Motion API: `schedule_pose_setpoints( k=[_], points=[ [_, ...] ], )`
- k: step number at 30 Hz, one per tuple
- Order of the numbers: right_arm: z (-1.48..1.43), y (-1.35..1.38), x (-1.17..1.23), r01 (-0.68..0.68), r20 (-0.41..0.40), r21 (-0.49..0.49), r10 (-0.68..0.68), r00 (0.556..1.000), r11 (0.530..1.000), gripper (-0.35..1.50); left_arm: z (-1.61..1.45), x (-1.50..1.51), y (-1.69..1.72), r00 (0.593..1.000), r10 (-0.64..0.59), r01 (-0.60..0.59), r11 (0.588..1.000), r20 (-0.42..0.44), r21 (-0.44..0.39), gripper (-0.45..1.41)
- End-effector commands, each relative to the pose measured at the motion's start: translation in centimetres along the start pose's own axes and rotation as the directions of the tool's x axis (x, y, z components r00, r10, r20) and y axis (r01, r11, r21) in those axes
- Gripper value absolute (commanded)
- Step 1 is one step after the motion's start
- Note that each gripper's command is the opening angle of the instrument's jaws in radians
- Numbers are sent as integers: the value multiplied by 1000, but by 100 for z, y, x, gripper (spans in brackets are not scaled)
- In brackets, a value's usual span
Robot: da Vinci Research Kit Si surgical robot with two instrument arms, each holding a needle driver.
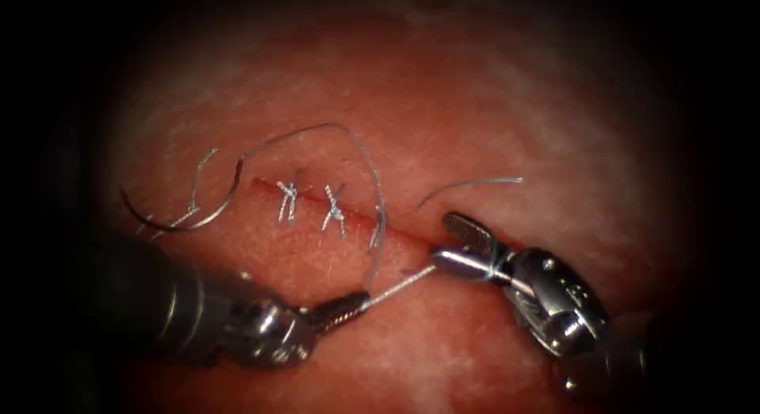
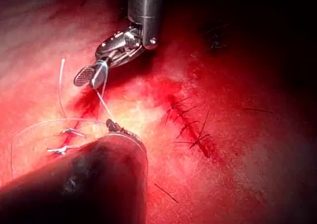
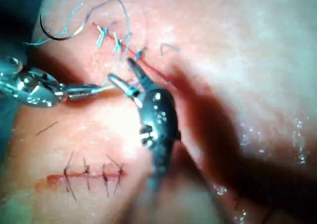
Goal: Wound Closure
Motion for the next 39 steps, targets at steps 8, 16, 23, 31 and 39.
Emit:
schedule_pose_setpoints(
  k=[8,16,23,31,39],
  points=[
    [6,22,-32,-26,12,-46,26,1000,999,46,-37,31,3,999,-32,31,999,10,33,-45],
    [9,34,-34,-48,39,-72,51,998,996,41,-17,40,-3,999,-40,39,998,24,38,-45],
    [12,54,-51,-150,60,-97,156,986,984,47,-9,38,-21,999,-32,30,998,22,56,-45],
    [12,65,-57,-189,68,-121,198,978,974,61,-5,38,-32,999,-36,34,997,20,69,-45],
    [17,64,-48,-209,23,-107,213,977,972,71,-4,40,-33,999,-37,35,997,22,69,-45]
  ],
)
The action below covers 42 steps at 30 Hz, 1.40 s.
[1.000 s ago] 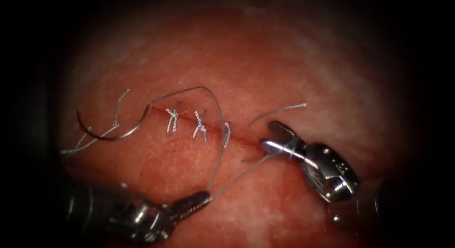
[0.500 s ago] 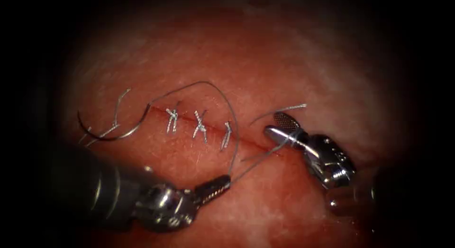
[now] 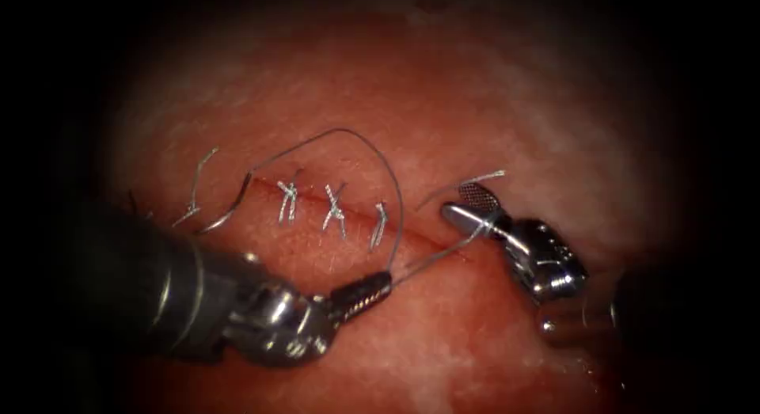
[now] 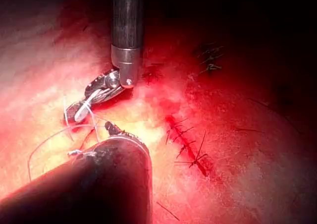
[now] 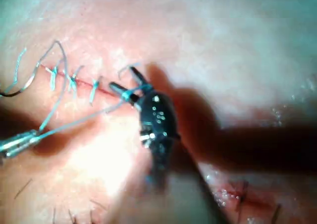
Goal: Wound Closure
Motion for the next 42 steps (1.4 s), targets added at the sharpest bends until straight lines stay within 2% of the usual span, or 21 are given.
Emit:
schedule_pose_setpoints(
  k=[1,7,14,19,25,28,30,31,32,33,37,42],
  points=[
    [0,-6,-10,-6,2,3,6,1000,1000,71,0,3,13,1000,-3,3,1000,0,-5,-45],
    [3,-11,-1,-15,-39,13,15,999,1000,76,1,2,8,1000,-7,7,1000,-1,-2,-45],
    [13,-15,-3,-8,-37,9,8,999,1000,67,1,1,5,1000,-9,9,1000,-3,2,-45],
    [18,-13,-11,2,-12,4,-2,1000,1000,69,-1,0,6,1000,-8,8,1000,-7,1,-45],
    [18,-15,-9,1,-9,2,-1,1000,1000,67,0,-2,7,1000,-6,6,1000,-7,2,-45],
    [18,-17,-7,8,-18,11,-8,1000,1000,51,0,-2,7,1000,-6,6,1000,-5,3,-45],
    [19,-19,-5,23,-23,25,-23,999,999,15,0,-2,7,1000,-6,6,1000,-5,3,-45],
    [19,-19,-5,29,-20,30,-28,999,999,4,0,-2,7,1000,-6,6,1000,-2,3,-45],
    [20,-20,-5,35,-17,36,-34,999,999,-28,1,-3,7,1000,-6,6,1000,-2,3,-45],
    [21,-21,-5,41,-14,44,-40,999,998,-35,1,-3,7,1000,-6,6,1000,1,4,-45],
    [29,-28,-10,153,-5,101,-153,988,983,-35,7,-10,3,1000,-7,7,1000,7,5,-45],
    [29,-37,-16,199,6,118,-201,980,973,-35,21,-27,-10,1000,-12,12,1000,22,3,-45]
  ],
)
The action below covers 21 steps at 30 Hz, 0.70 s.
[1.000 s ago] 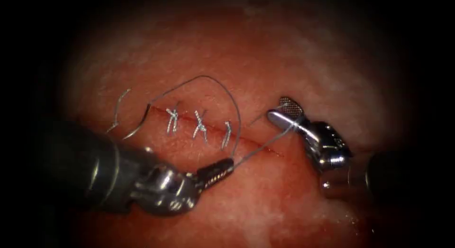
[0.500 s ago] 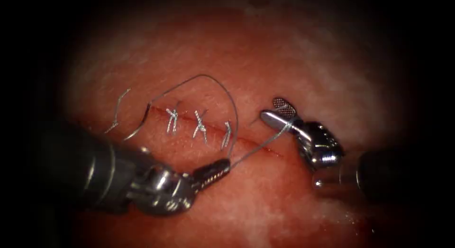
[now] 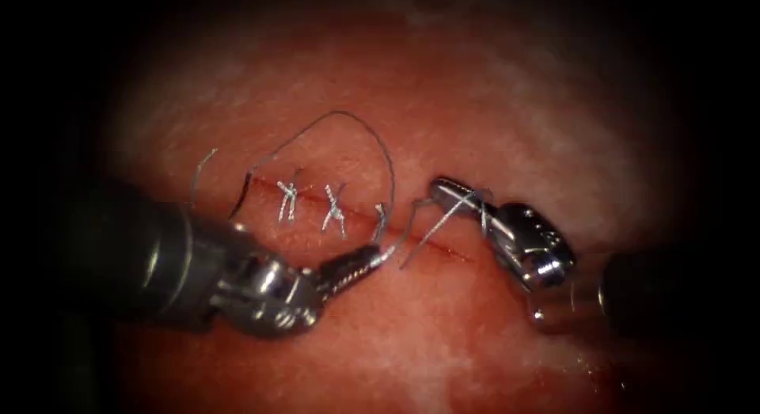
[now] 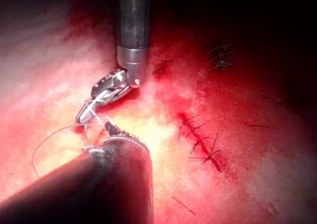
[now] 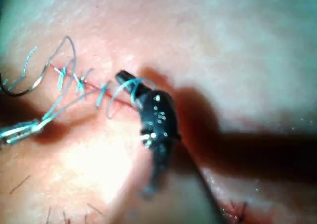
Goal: Wound Closure
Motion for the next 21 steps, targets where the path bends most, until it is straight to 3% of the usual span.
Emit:
schedule_pose_setpoints(
  k=[1,3,9,10,11,15,21],
  points=[
    [-2,-17,-19,21,12,4,-21,1000,1000,-35,12,-10,-2,1000,-9,9,1000,15,-8,-45],
    [-3,-24,-20,48,13,-4,-48,999,999,-35,32,-26,-20,999,-17,17,1000,38,-9,-45],
    [1,-66,-22,193,35,-66,-191,981,979,-35,148,-87,-88,985,-144,143,990,92,17,-45],
    [1,-66,-22,193,35,-66,-191,981,979,-35,148,-87,-88,985,-144,143,990,92,17,-45],
    [0,-74,-24,222,51,-78,-219,974,972,-35,175,-100,-101,982,-159,157,987,102,27,-45],
    [-7,-91,-31,295,93,-116,-285,954,948,-35,237,-126,-139,971,-212,207,977,109,50,-45],
    [-12,-105,-43,329,106,-121,-317,942,937,-35,278,-150,-173,959,-255,248,966,120,68,-45]
  ],
)
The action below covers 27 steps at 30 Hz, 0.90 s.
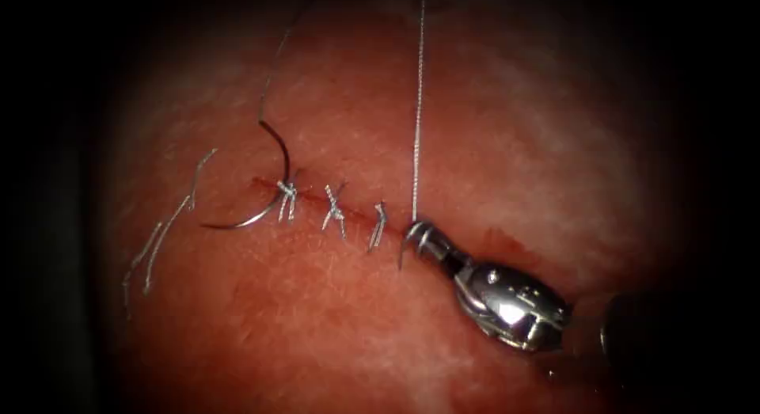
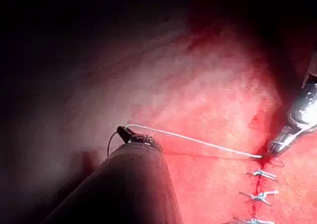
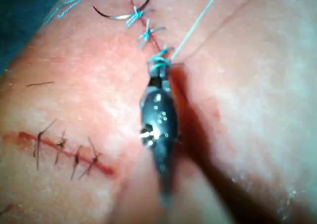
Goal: Wound Closure
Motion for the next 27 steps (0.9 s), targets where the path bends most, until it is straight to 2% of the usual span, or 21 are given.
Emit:
schedule_pose_setpoints(
  k=[1,6,11,18,27],
  points=[
    [-3,-16,-12,2,7,4,-2,1000,1000,-35,7,-1,6,1000,1,-1,1000,3,-4,-45],
    [-13,-30,-16,10,8,6,-10,1000,1000,-35,23,-9,-13,1000,-4,4,1000,-2,27,-45],
    [-29,-54,-26,32,23,17,-32,999,999,-35,35,-15,-36,1000,-17,16,997,8,71,-45],
    [-37,-65,-28,40,23,28,-41,999,999,-35,46,-17,-58,999,-38,35,994,20,102,-45],
    [-47,-81,-43,53,35,45,-55,998,998,-35,58,-12,-97,998,-58,53,987,33,149,-45]
  ],
)
